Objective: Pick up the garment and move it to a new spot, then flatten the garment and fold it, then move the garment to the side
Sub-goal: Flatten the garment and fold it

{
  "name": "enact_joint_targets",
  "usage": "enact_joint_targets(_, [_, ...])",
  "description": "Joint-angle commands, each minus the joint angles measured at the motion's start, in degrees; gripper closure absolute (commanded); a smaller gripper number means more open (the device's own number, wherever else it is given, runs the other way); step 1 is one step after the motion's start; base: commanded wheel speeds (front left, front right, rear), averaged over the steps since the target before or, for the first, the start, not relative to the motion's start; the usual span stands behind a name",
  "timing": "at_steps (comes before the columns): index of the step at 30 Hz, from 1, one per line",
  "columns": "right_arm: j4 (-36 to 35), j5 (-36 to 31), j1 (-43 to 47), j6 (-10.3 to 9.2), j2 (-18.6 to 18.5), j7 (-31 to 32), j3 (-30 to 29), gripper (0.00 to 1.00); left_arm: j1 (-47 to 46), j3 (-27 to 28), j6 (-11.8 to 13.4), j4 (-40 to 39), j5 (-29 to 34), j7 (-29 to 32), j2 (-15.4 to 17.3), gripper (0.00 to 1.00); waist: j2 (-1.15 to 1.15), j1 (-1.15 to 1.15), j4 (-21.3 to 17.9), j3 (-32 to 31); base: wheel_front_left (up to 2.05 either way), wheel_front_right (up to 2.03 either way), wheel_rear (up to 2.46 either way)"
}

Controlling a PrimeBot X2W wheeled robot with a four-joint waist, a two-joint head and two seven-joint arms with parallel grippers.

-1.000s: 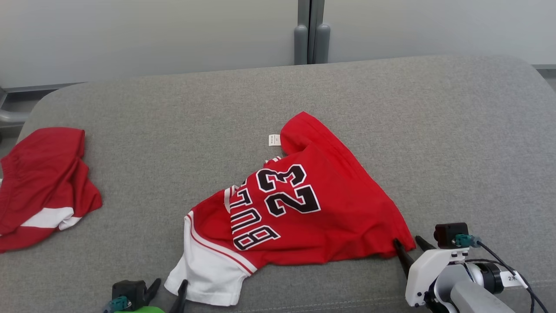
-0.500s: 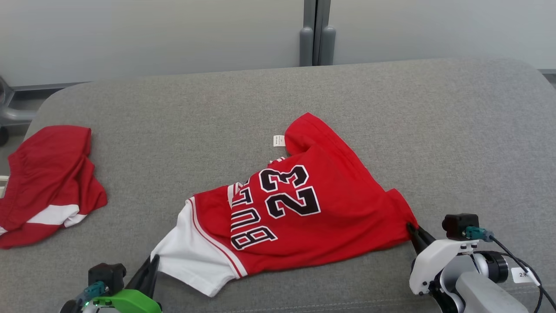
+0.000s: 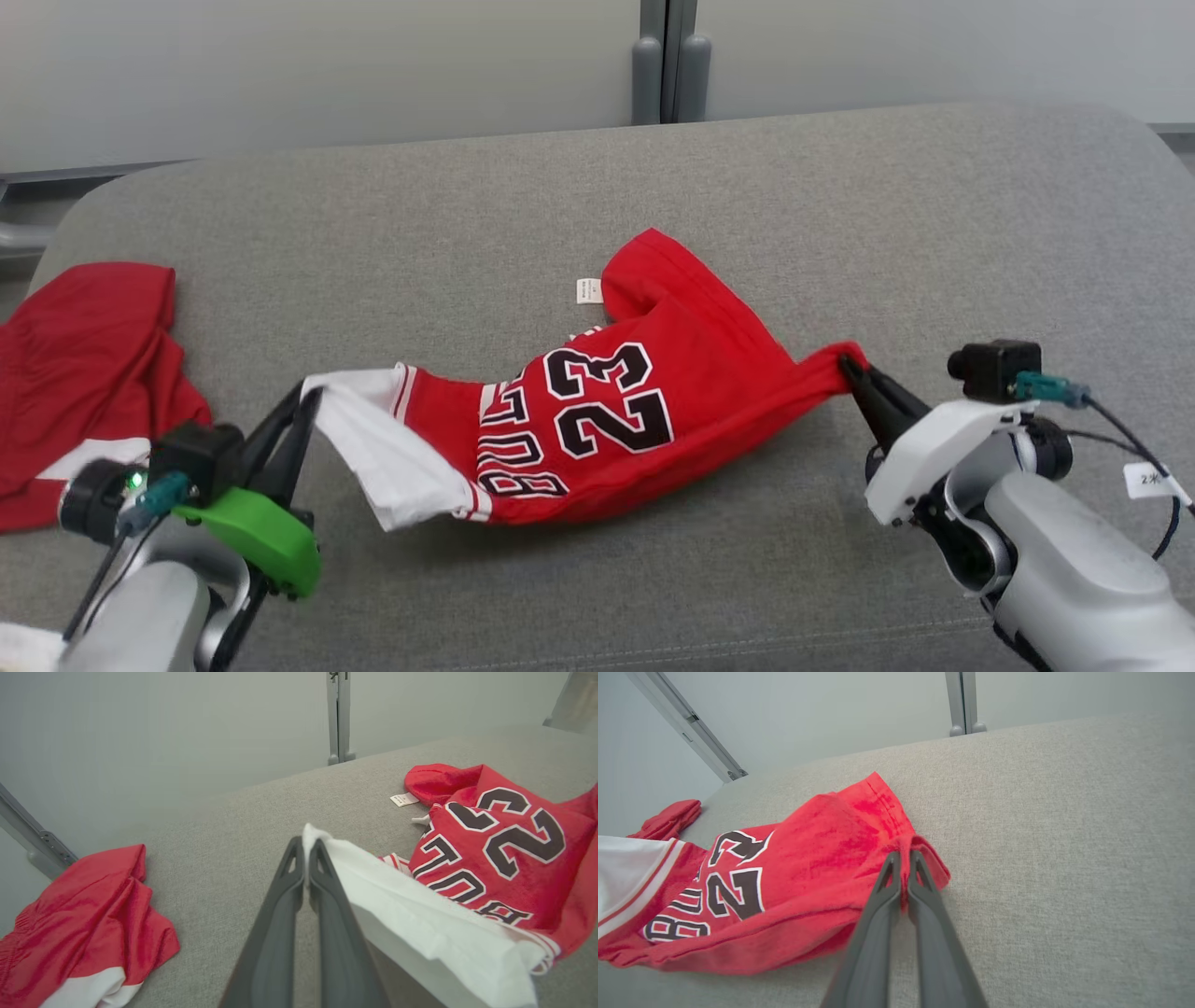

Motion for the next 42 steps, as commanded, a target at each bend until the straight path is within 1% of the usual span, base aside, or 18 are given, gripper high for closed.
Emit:
enact_joint_targets(1, [-1.3, 0.9, -1.8, -0.02, -0.8, 0.7, 0.5, 1.00, -2.7, -0.4, -0.2, -1.2, 0.6, 1.0, 1.3, 1.00, 0.00, 0.00, -0.3, 1.3, 0.00, 0.00, 0.00])
enact_joint_targets(5, [-4.0, 3.4, -6.5, -0.02, -2.0, 2.7, 1.4, 1.00, -9.2, -1.9, -0.8, -3.7, 1.0, 4.2, 3.7, 1.00, 0.00, 0.00, -0.7, 3.4, 0.00, 0.00, 0.00])
enact_joint_targets(7, [-4.5, 4.2, -9.5, -0.02, -2.2, 3.8, 2.0, 1.00, -12.9, -2.6, -1.0, -4.4, 0.1, 5.5, 4.5, 1.00, 0.00, 0.00, -0.9, 4.6, 0.00, 0.00, 0.00])
enact_joint_targets(9, [-4.2, 5.4, -12.8, -0.01, -1.7, 4.9, 2.4, 1.00, -16.9, -3.6, -1.1, -4.4, -0.3, 6.7, 5.8, 1.00, 0.00, 0.00, -1.2, 6.1, 0.00, 0.00, 0.00])
enact_joint_targets(12, [-2.7, 6.2, -18.5, -0.02, -1.0, 6.4, 3.5, 1.00, -23.2, -6.7, -1.1, -4.3, -2.2, 8.4, 7.8, 1.00, 0.00, 0.00, -1.7, 8.6, 0.00, 0.00, 0.00])
enact_joint_targets(14, [-1.0, 6.0, -22.9, -0.02, -0.3, 7.2, 4.4, 1.00, -27.9, -8.9, -1.1, -4.0, -3.7, 9.3, 9.4, 1.00, 0.00, 0.00, -1.9, 10.4, 0.00, 0.00, 0.00])
enact_joint_targets(17, [1.5, 8.2, -29.4, -0.01, 1.5, 8.2, 4.7, 1.00, -35.3, -12.6, -1.1, -3.6, -6.1, 10.6, 11.4, 1.00, 0.00, 0.00, -2.3, 13.4, 0.00, 0.00, 0.00])
enact_joint_targets(18, [3.6, 9.5, -34.1, -0.01, 2.4, 8.9, 5.0, 1.00, -40.6, -14.5, -1.1, -2.8, -8.3, 11.3, 12.4, 1.00, 0.00, 0.00, -2.5, 15.5, 0.00, 0.00, 0.00])
enact_joint_targets(19, [4.6, 10.6, -36.5, 0.00, 3.3, 9.3, 4.6, 1.00, -43.5, -15.4, -1.1, -2.2, -8.8, 11.8, 13.4, 1.00, 0.00, 0.00, -2.7, 16.6, 0.00, 0.00, 0.00])
enact_joint_targets(20, [5.9, 10.4, -39.0, -0.01, 3.3, 9.3, 4.8, 1.00, -46.0, -16.5, -1.1, -1.5, -9.1, 12.1, 14.0, 1.00, 0.00, 0.00, -2.8, 17.4, 0.00, 0.00, 0.00])
enact_joint_targets(22, [8.7, 11.7, -43.8, -0.01, 4.0, 9.3, 4.5, 1.00, -51.0, -17.8, -1.1, 0.2, -11.5, 12.4, 14.1, 1.00, 0.00, 0.00, -3.0, 19.1, 0.00, 0.00, 0.00])
enact_joint_targets(25, [13.3, 13.9, -50.2, -0.01, 5.6, 7.9, 2.7, 1.00, -57.8, -19.7, -1.1, 3.7, -13.3, 12.7, 15.2, 1.00, 0.00, 0.00, -3.6, 20.8, 0.00, 0.00, 0.00])
enact_joint_targets(28, [18.5, 15.3, -55.9, -0.01, 7.0, 5.9, 1.0, 1.00, -63.8, -21.2, -1.1, 6.7, -15.4, 13.0, 14.9, 1.00, 0.00, 0.00, -4.0, 21.7, 0.00, 0.00, 0.00])
enact_joint_targets(34, [30.5, 14.9, -65.8, 0.00, 10.3, 0.8, -1.4, 1.00, -73.2, -23.0, -1.1, 13.7, -18.6, 13.4, 12.1, 1.00, 0.00, 0.00, -4.0, 21.2, 0.00, 0.00, 0.00])
enact_joint_targets(35, [32.2, 14.7, -67.2, 0.00, 10.9, 0.1, -1.7, 1.00, -74.9, -23.1, -1.1, 15.1, -18.2, 13.0, 11.9, 1.00, 0.00, 0.00, -3.9, 21.1, 0.00, 0.00, 0.00])
enact_joint_targets(37, [33.9, 14.5, -68.5, 0.00, 11.3, -0.7, -2.0, 1.00, -76.2, -23.5, -1.1, 16.2, -18.0, 13.0, 11.4, 1.00, 0.00, 0.00, -3.9, 21.0, 0.00, 0.00, 0.00])
enact_joint_targets(40, [37.6, 14.0, -71.8, -0.01, 12.0, -2.7, -2.5, 1.00, -79.4, -24.5, -1.1, 19.8, -17.6, 12.4, 9.1, 1.00, 0.00, 0.00, -3.5, 20.6, 0.00, 0.00, 0.00])
enact_joint_targets(42, [38.7, 12.3, -74.4, 0.00, 11.9, -4.0, -2.1, 1.00, -82.2, -24.4, -1.1, 21.9, -17.3, 11.1, 7.8, 1.00, 0.00, 0.00, -3.3, 20.3, 0.00, 0.00, 0.00])
